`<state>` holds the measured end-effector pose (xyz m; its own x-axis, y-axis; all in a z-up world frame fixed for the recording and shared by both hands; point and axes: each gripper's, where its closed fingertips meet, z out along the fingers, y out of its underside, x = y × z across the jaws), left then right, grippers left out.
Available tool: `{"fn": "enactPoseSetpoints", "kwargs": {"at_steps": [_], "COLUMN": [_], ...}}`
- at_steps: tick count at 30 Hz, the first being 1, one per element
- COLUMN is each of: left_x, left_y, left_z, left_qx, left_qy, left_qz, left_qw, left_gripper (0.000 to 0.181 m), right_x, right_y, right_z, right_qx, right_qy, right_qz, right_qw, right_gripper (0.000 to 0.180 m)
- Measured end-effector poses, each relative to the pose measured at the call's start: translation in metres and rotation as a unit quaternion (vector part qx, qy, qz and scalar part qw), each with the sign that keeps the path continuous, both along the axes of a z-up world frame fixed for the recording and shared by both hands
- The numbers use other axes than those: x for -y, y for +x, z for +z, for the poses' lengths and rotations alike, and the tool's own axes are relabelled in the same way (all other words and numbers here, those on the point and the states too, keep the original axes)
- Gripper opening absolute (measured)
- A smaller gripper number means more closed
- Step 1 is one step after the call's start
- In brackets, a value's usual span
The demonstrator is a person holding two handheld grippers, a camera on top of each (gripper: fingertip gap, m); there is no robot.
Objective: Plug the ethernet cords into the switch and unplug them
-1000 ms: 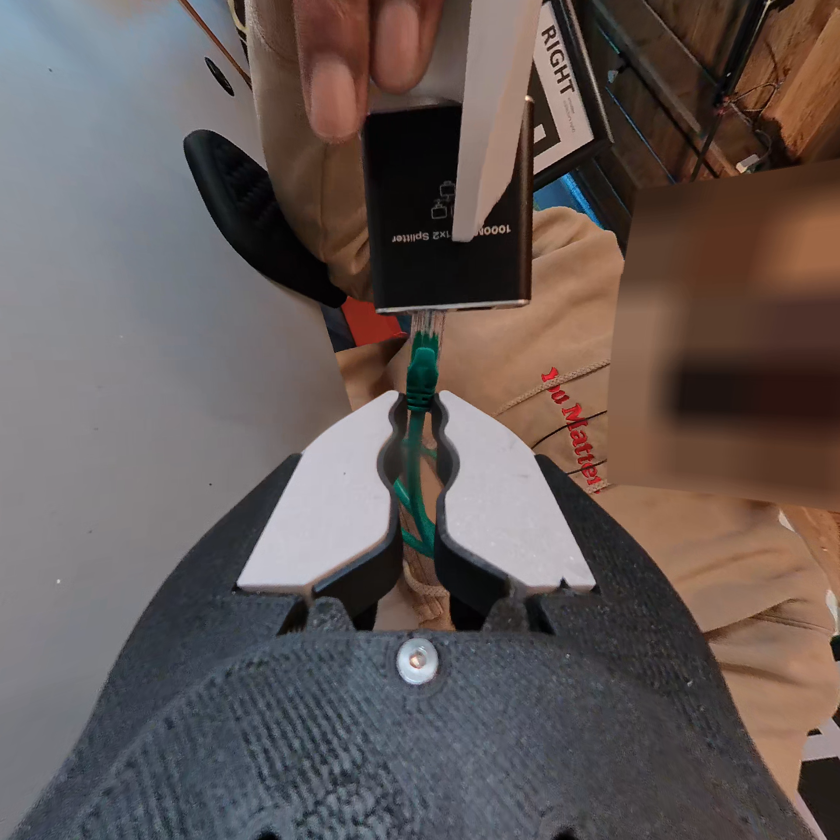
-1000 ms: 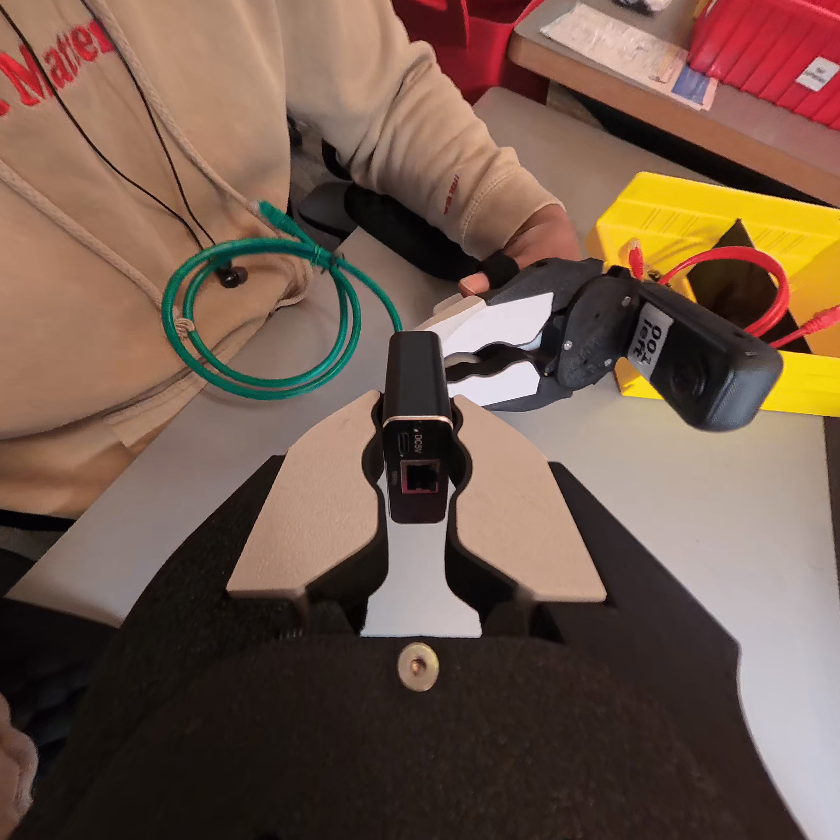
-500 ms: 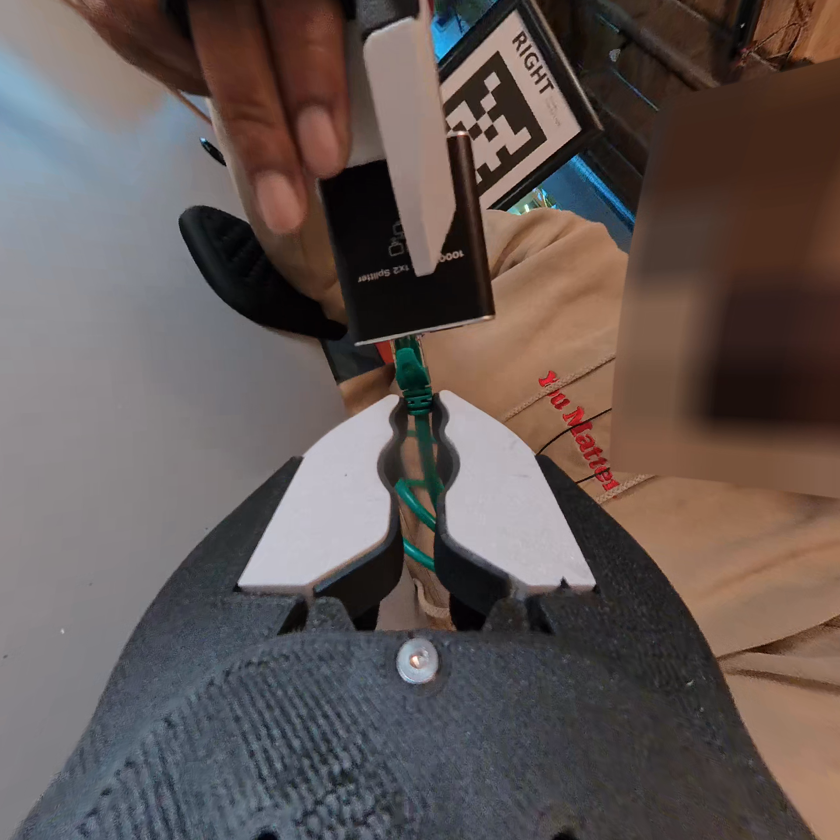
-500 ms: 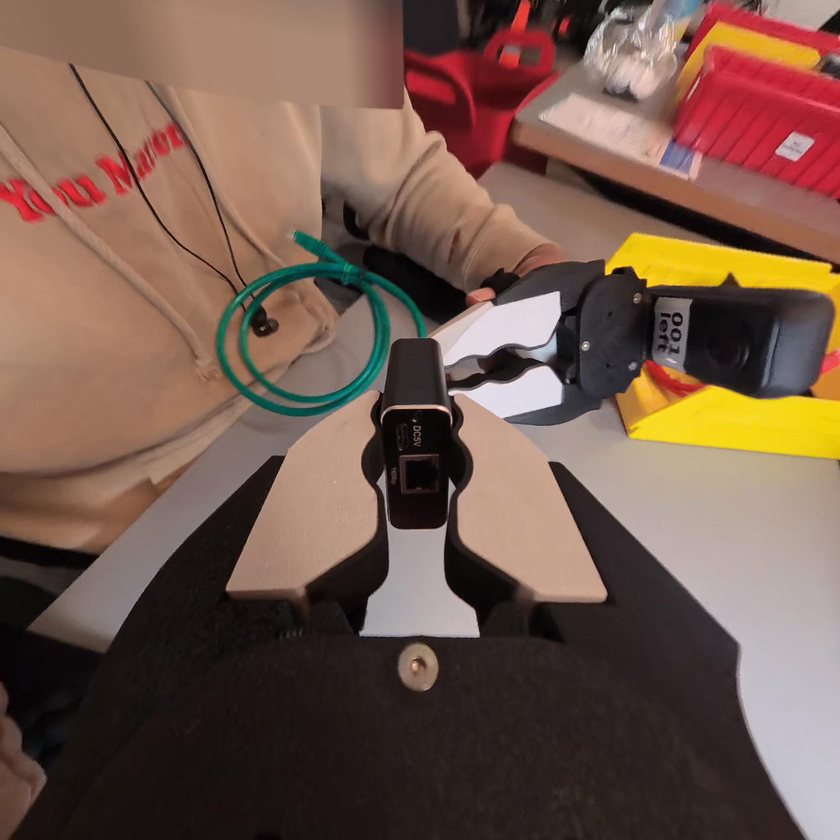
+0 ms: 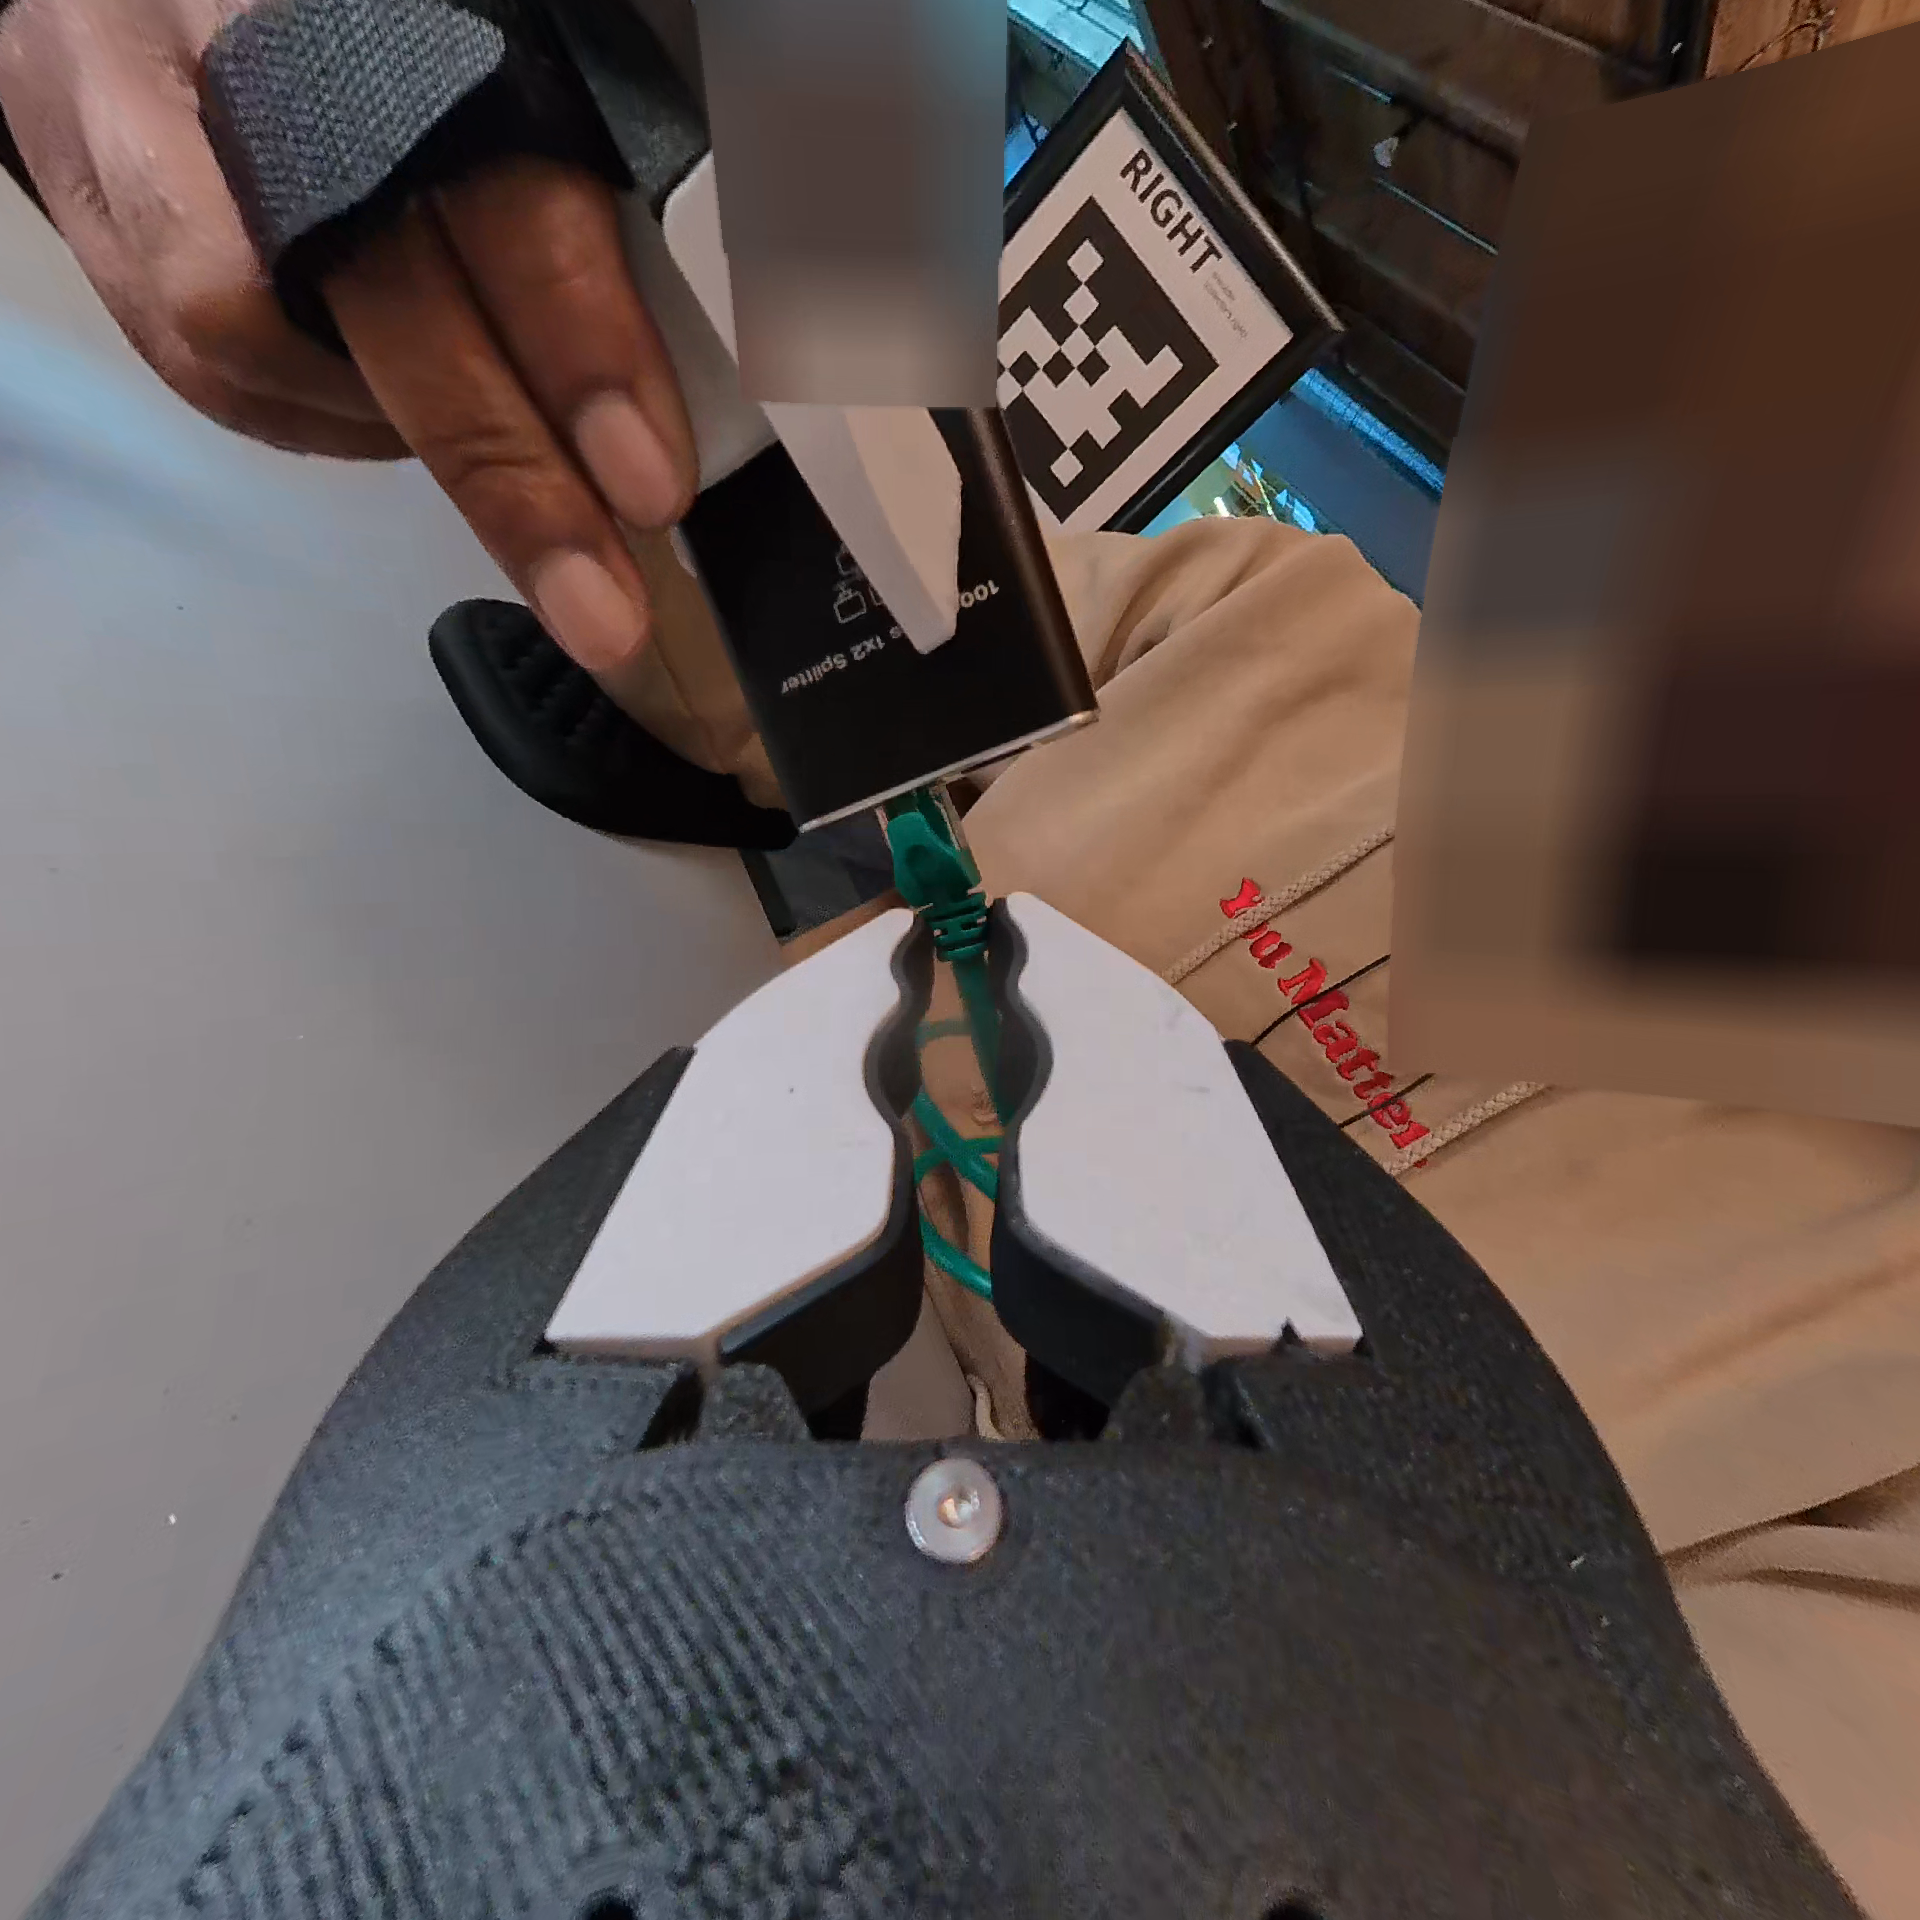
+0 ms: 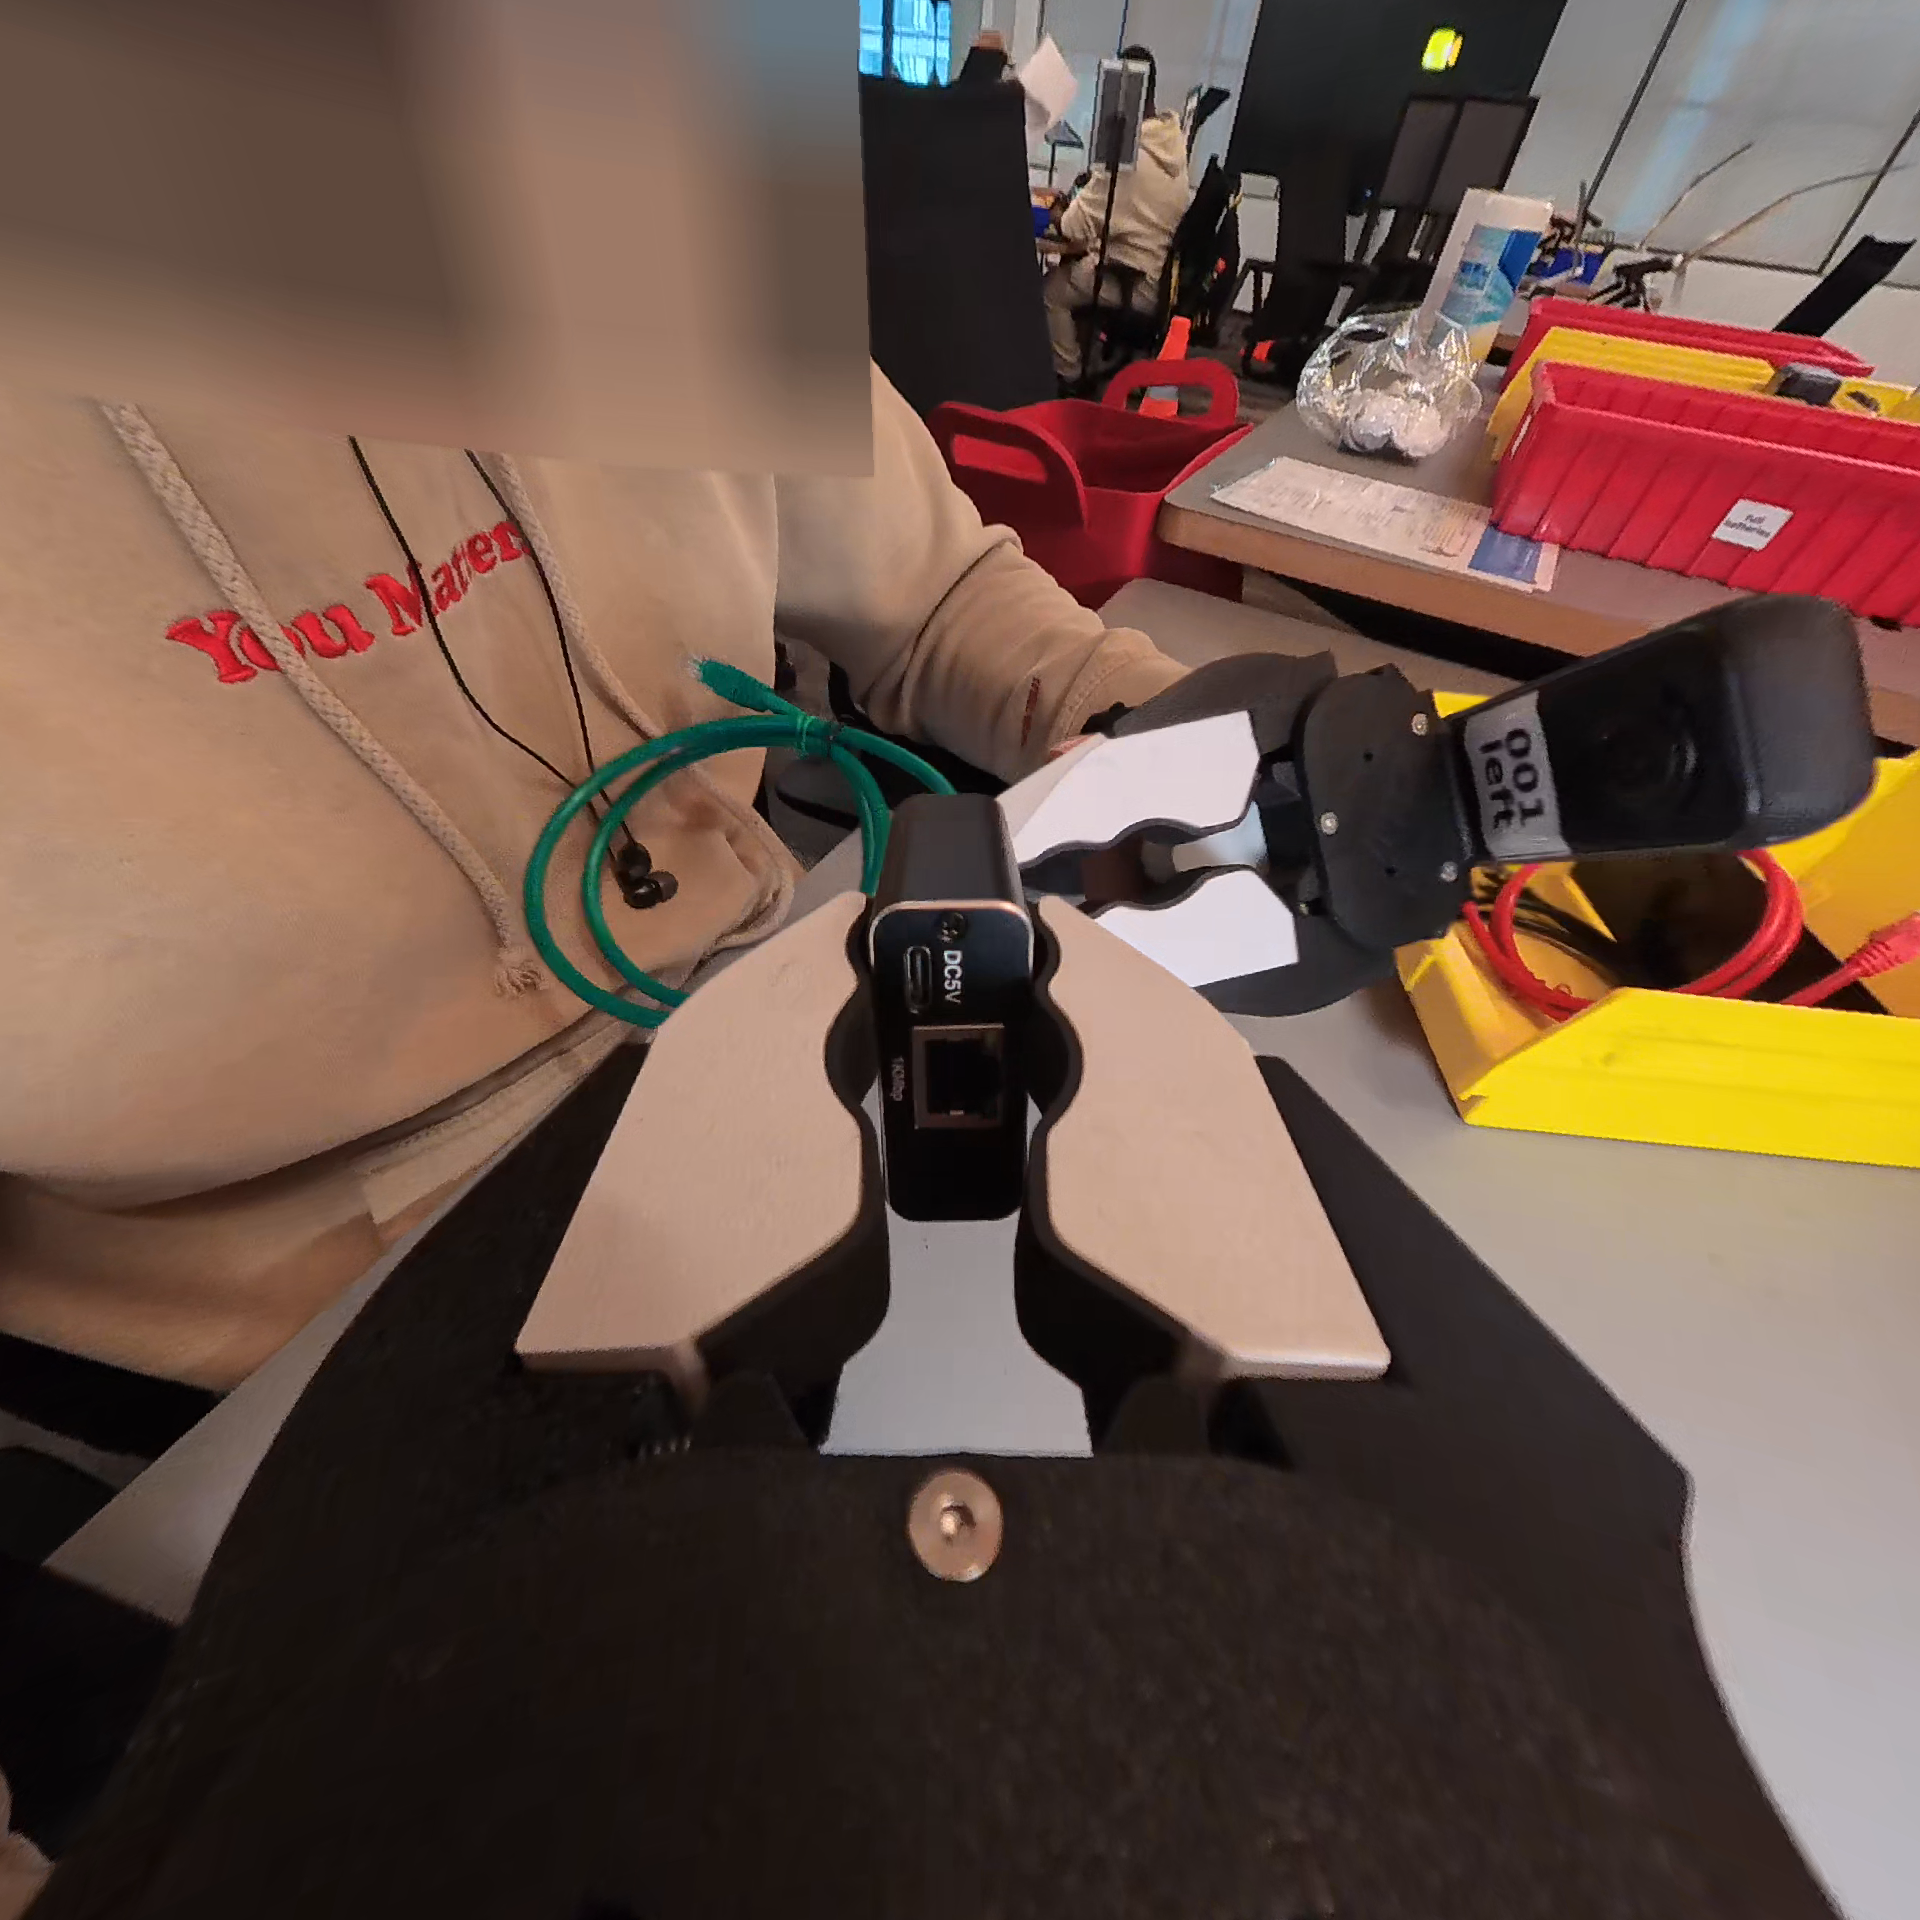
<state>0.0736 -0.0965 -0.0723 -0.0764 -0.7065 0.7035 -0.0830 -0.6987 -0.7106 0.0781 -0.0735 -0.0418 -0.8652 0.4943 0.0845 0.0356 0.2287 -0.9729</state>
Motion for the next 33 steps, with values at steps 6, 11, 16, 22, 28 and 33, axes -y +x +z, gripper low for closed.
{"fn": "enactPoseSetpoints", "kwargs": {"at_steps": [6, 11, 16, 22, 28, 33], "left_x": [0.003, -0.011, -0.025, -0.023, -0.021, -0.047], "left_y": [-0.001, -0.019, -0.048, -0.058, -0.055, -0.081], "left_z": [0.010, 0.007, -0.001, 0.003, 0.008, 0.027], "left_qx": [0.001, -0.033, -0.069, 0.016, 0.052, -0.010], "left_qy": [0.028, 0.050, 0.063, -0.004, -0.025, 0.121], "left_qz": [0.006, 0.059, 0.107, 0.077, 0.059, 0.215], "left_qw": [1.000, 0.996, 0.990, 0.997, 0.997, 0.969], "left_gripper": [0.009, 0.010, 0.010, 0.011, 0.010, 0.030], "right_x": [0.001, -0.012, -0.025, -0.030, -0.028, -0.044], "right_y": [-0.002, -0.012, -0.027, -0.045, -0.046, -0.048], "right_z": [0.009, 0.003, -0.017, -0.022, -0.019, -0.021], "right_qx": [-0.018, -0.013, 0.001, -0.039, -0.039, 0.026], "right_qy": [-0.035, 0.015, 0.110, 0.157, 0.145, 0.080], "right_qz": [0.009, -0.055, -0.130, -0.175, -0.171, -0.191], "right_qw": [0.999, 0.998, 0.985, 0.971, 0.974, 0.978], "right_gripper": [0.025, 0.027, 0.035, 0.033, 0.027, 0.026]}}
